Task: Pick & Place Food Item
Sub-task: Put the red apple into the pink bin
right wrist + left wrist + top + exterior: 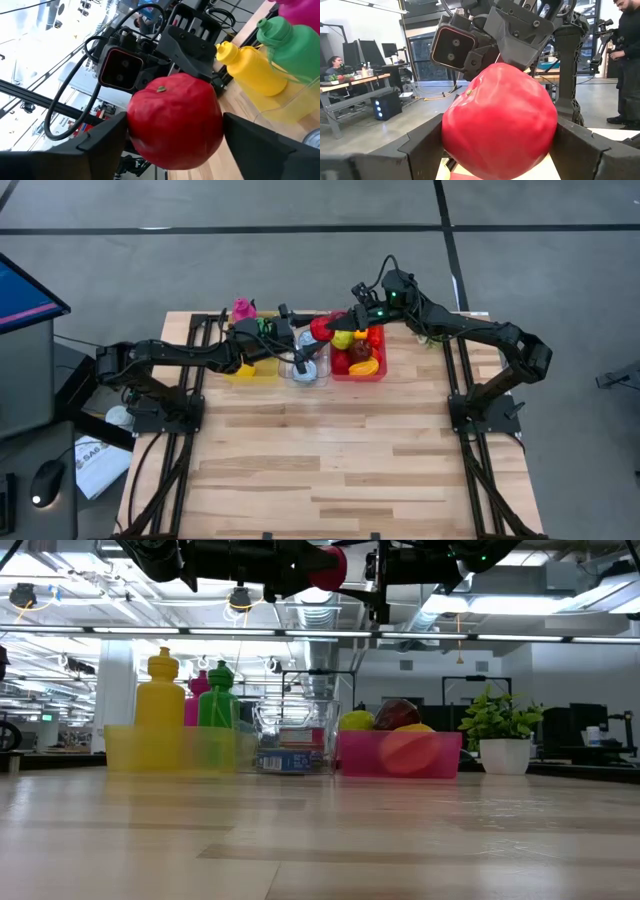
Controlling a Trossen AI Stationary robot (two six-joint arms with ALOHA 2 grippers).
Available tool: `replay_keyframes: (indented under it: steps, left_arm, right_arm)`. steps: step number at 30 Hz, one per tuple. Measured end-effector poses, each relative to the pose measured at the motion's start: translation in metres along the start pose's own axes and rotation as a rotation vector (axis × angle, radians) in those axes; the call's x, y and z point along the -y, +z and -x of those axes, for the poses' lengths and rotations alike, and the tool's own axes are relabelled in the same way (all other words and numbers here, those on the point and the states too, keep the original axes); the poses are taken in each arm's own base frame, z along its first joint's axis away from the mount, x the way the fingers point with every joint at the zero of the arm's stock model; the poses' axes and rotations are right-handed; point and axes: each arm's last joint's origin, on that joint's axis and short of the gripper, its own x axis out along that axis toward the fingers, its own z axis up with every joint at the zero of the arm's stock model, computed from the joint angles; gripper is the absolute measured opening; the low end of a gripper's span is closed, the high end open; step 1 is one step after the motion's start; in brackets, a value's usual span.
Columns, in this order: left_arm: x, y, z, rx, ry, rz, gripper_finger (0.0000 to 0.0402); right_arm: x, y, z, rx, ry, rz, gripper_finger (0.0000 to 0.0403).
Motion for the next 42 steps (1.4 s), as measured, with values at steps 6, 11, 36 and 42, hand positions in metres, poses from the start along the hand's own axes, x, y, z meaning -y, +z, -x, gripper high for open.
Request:
replay_keyframes:
  steps: [6,11,36,42]
  left_arm:
    - [0.0,0.0,0.0,-0.001,0.0,0.0,0.0294]
    - [0.0,0.0,0.0,-0.001,0.0,-0.001,0.0308]
    - [-0.005,0.019,0.012,0.033,0.035,-0.007,0.0391]
    - [-0.005,0.022,0.015,0.029,0.04,-0.007,0.0391]
  right_arm:
    - [0.0,0.0,0.0,-0.003,0.003,0.003,0.0266]
    - [0.0,0.0,0.0,-0.003,0.003,0.003,0.0249]
    - [0.034,0.028,0.046,0.031,-0.122,-0.033,0.0244]
    - [0.045,0.02,0.064,0.003,-0.321,-0.001,0.0244]
